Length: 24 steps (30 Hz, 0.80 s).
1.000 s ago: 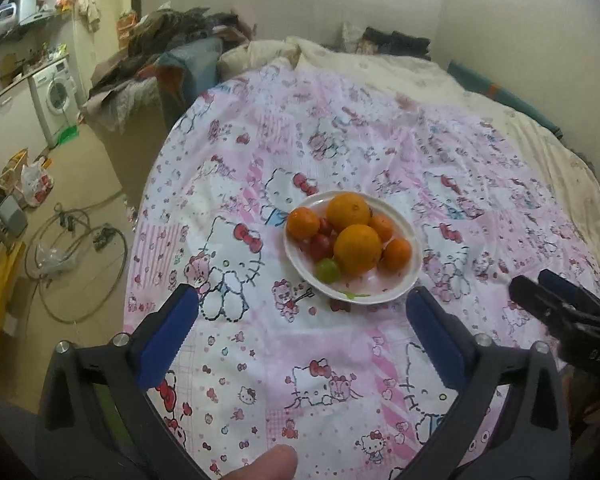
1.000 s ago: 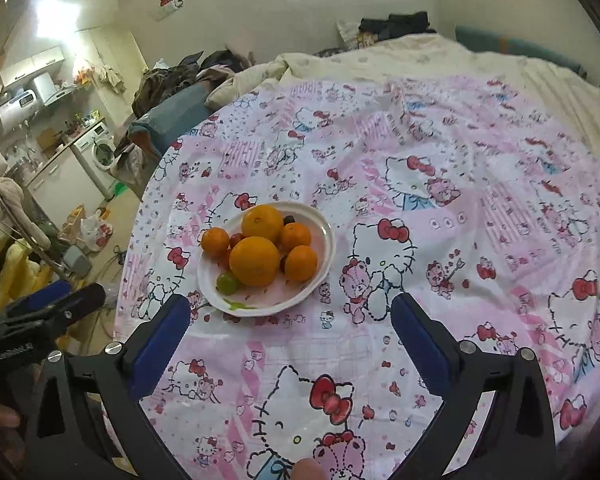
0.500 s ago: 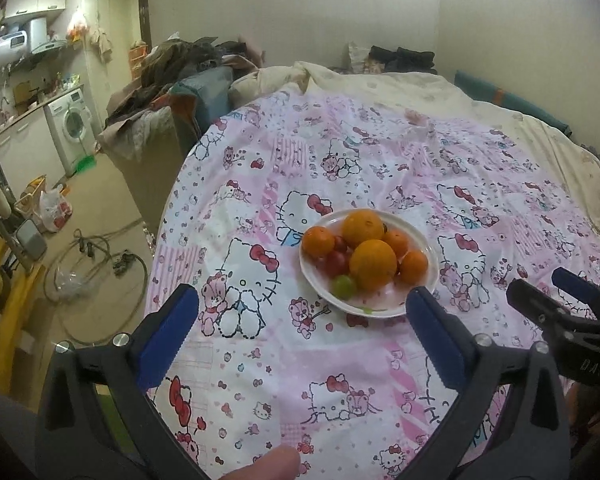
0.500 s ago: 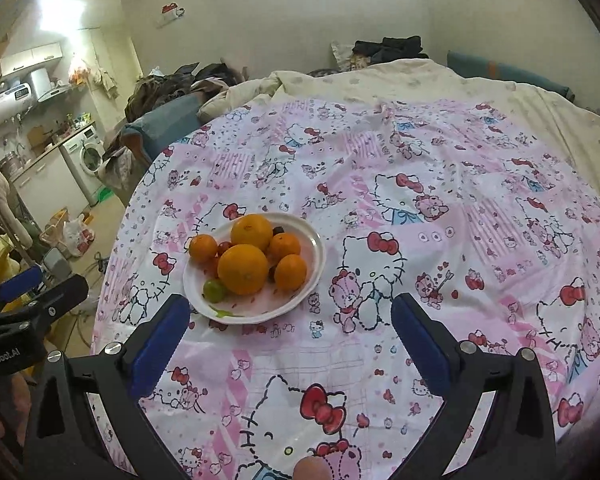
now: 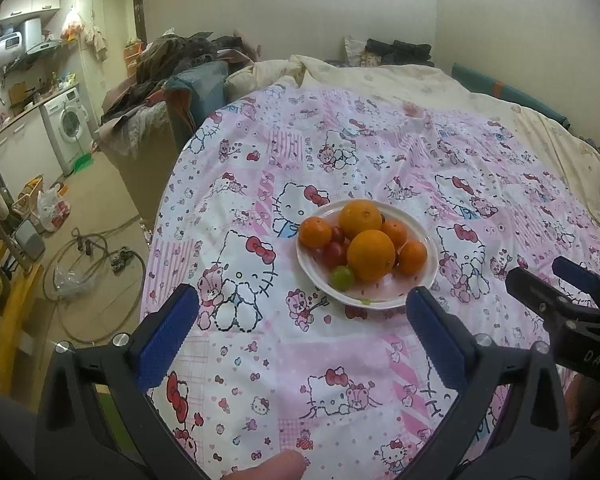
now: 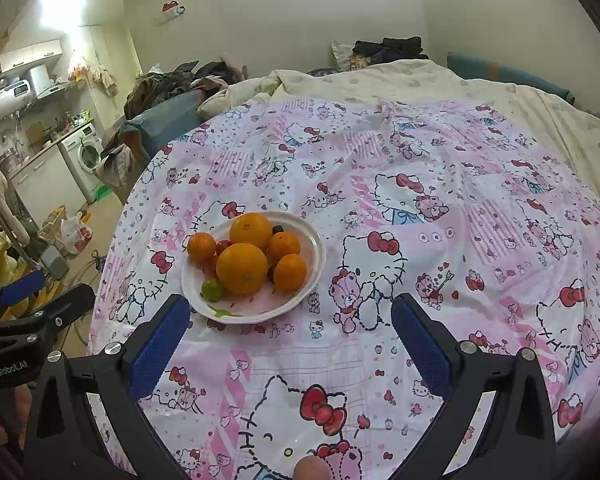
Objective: Organize fruits
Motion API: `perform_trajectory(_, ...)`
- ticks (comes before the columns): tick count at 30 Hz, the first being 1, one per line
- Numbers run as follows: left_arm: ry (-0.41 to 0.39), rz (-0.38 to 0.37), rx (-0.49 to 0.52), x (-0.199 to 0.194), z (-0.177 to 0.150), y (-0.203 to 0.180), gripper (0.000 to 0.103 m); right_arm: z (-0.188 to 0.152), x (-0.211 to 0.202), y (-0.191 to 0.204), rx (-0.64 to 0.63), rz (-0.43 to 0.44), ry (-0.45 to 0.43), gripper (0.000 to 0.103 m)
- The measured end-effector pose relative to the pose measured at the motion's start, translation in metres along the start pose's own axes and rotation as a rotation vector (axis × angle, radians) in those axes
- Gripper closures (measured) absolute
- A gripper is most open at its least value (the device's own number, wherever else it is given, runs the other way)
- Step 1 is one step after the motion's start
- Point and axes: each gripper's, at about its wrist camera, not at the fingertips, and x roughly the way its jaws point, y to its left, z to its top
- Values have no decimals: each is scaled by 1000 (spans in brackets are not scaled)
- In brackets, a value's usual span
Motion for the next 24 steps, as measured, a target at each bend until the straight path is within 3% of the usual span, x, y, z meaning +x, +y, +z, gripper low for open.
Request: perform_trajectory(24, 7, -6, 9, -1, -2, -1, 1, 0, -2, -1, 10, -3, -3, 0)
